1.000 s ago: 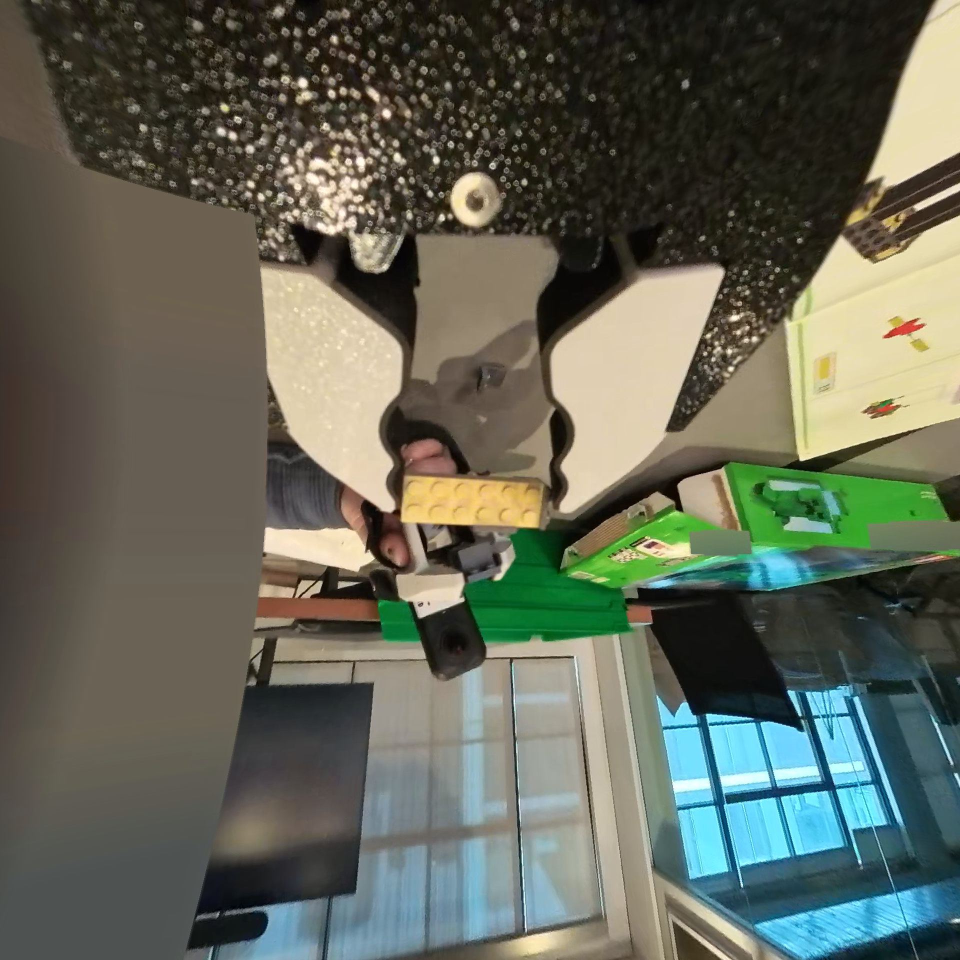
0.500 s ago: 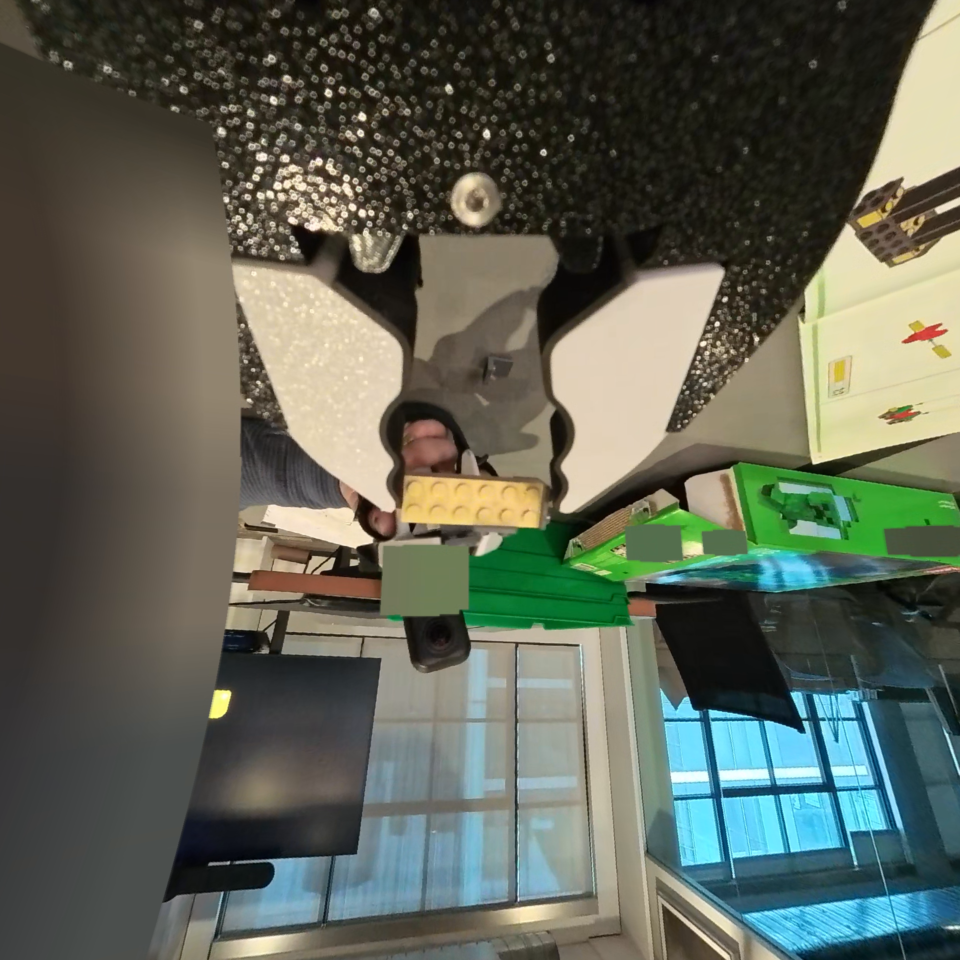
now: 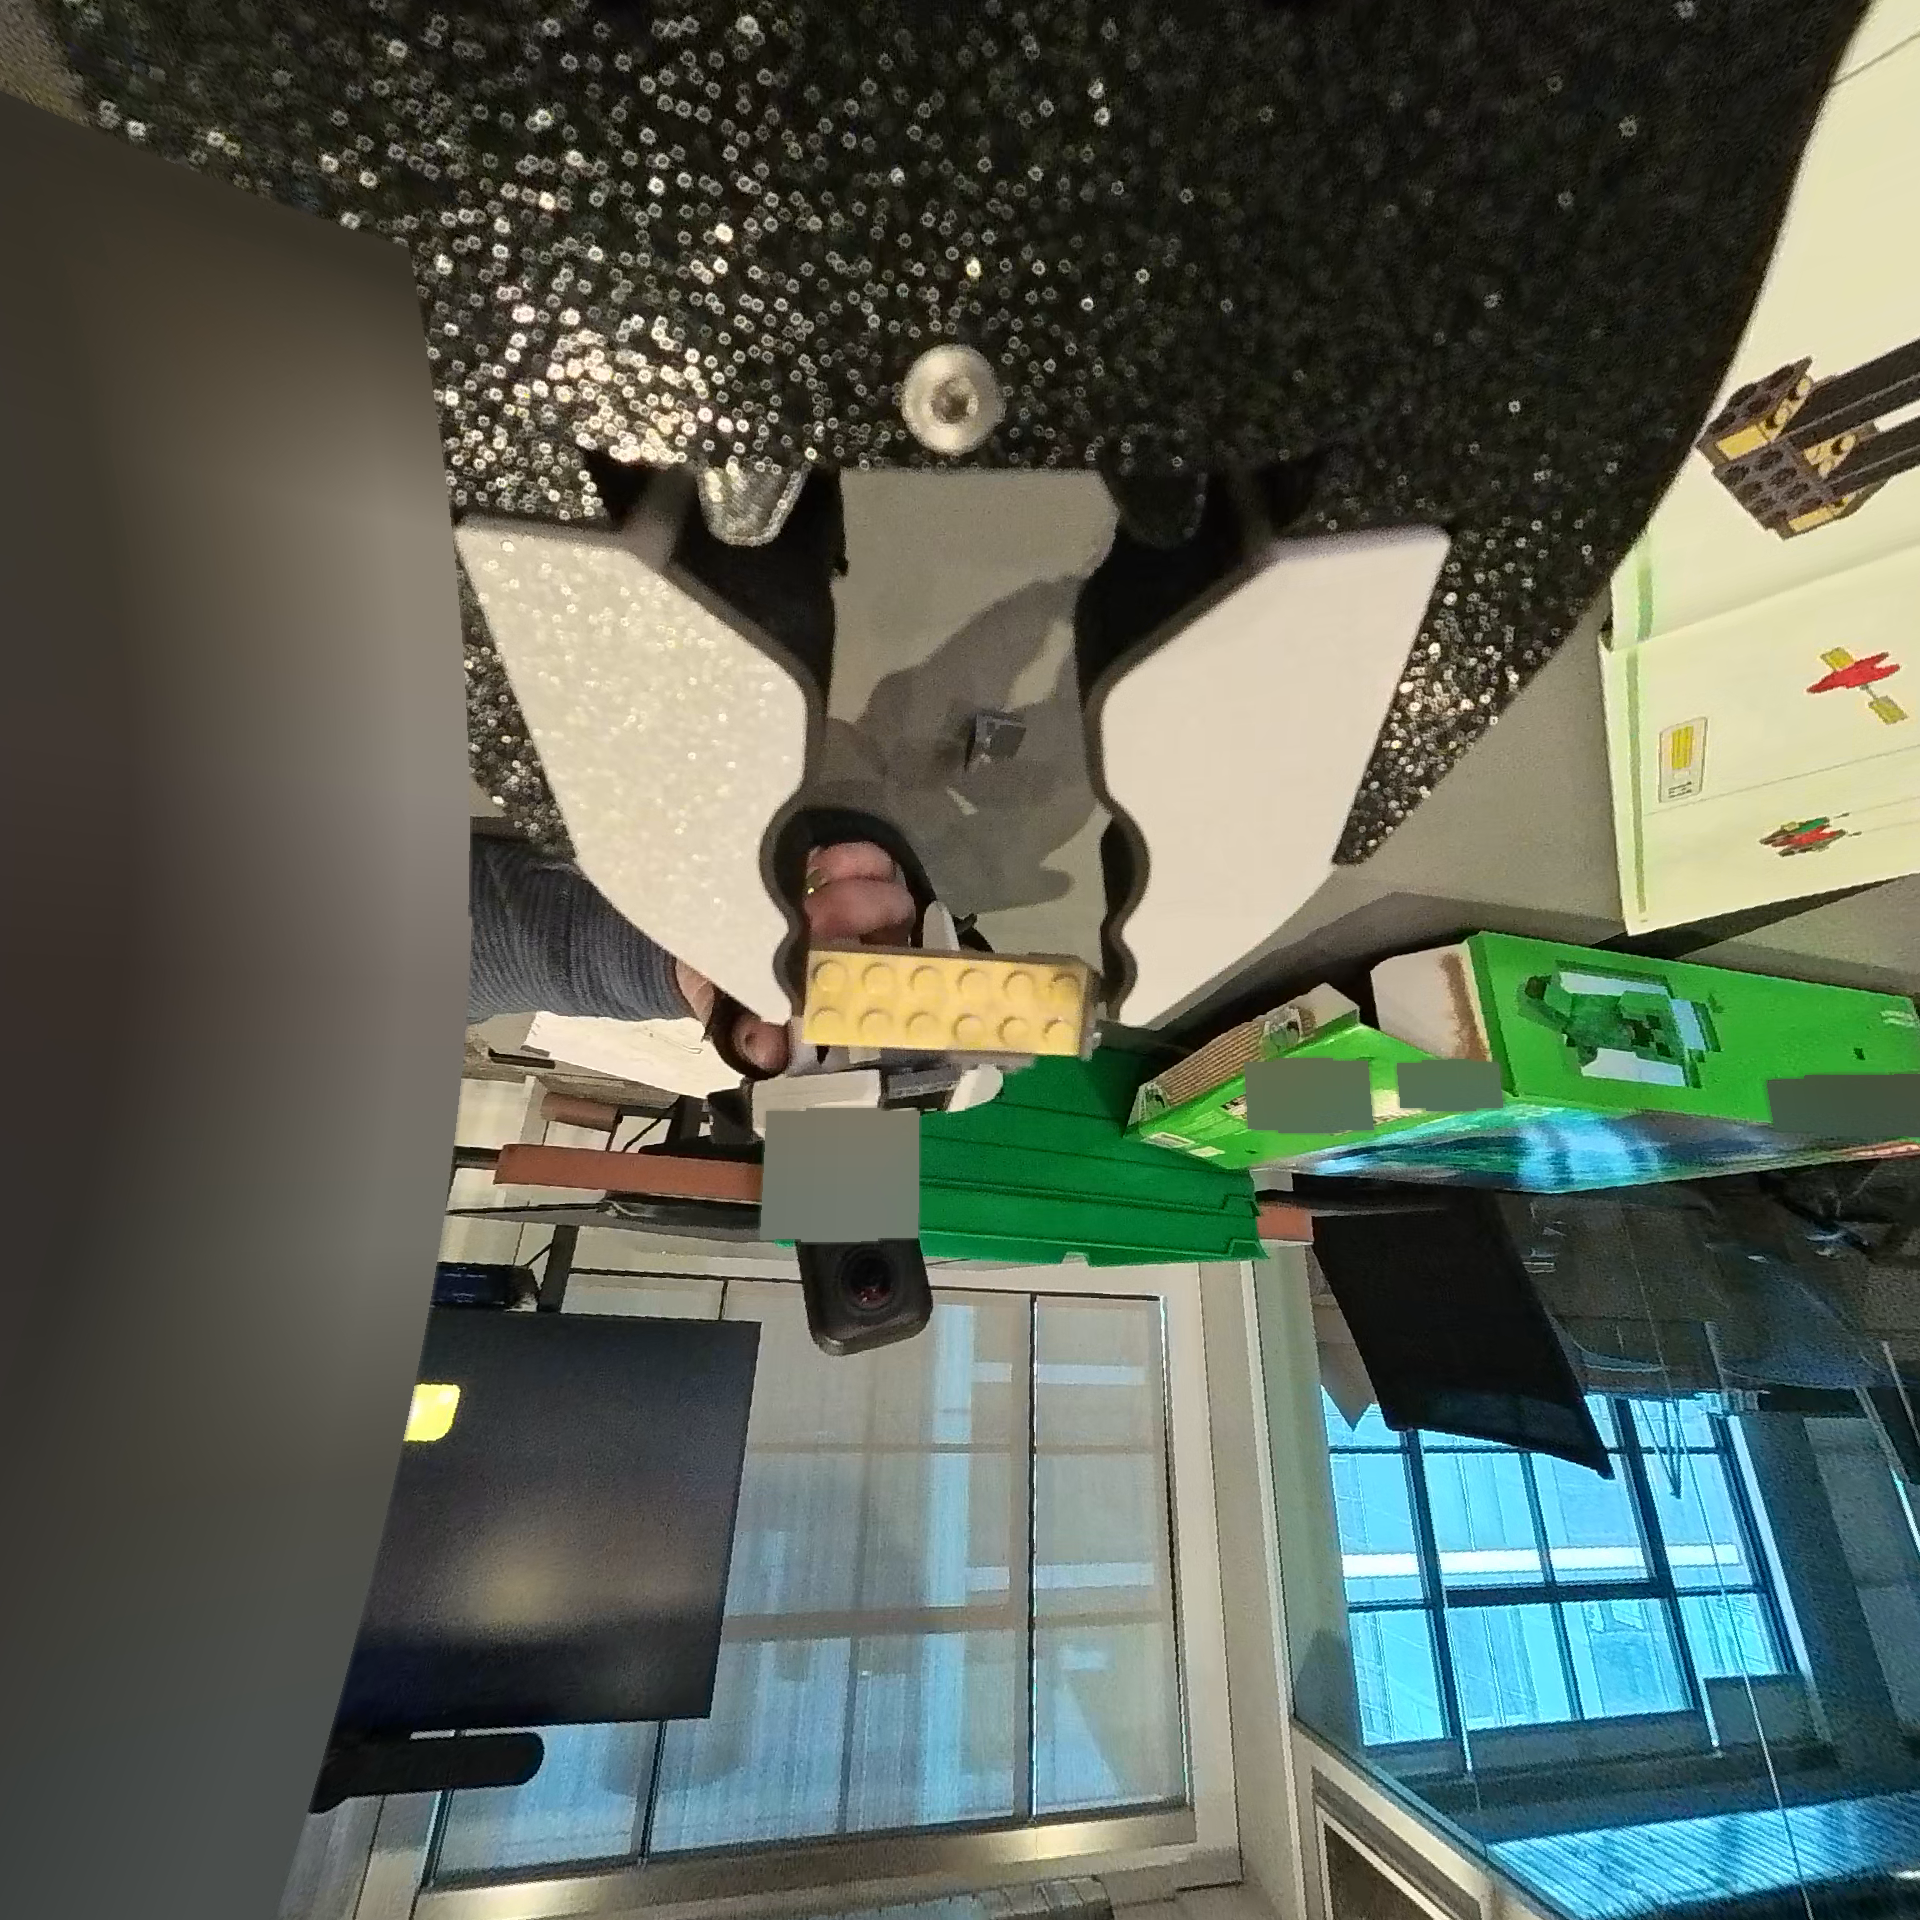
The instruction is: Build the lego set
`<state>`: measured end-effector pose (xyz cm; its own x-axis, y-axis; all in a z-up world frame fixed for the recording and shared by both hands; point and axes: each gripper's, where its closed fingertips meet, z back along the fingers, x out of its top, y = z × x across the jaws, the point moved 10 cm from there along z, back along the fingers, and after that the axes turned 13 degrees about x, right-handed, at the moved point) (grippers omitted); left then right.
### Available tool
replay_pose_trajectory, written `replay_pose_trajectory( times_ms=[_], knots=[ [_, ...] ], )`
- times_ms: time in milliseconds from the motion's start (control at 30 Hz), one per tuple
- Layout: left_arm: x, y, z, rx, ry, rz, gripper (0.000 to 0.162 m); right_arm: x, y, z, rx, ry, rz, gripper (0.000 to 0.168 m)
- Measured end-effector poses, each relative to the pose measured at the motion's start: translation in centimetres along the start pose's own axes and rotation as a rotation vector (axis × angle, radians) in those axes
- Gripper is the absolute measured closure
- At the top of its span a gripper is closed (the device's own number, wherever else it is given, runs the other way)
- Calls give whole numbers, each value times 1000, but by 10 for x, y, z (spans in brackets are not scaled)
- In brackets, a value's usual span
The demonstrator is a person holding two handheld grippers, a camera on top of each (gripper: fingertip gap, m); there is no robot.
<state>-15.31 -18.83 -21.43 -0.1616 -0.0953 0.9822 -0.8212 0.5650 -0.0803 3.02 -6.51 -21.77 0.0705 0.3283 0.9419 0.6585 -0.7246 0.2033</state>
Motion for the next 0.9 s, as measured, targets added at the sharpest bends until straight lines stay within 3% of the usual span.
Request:
replay_pose_trajectory(
  times_ms=[900],
  knots=[
    [-1, 4, 0, -2, 4, 8, 108, -2, 1, -4, -3, 12, 6, 153]
  ],
)
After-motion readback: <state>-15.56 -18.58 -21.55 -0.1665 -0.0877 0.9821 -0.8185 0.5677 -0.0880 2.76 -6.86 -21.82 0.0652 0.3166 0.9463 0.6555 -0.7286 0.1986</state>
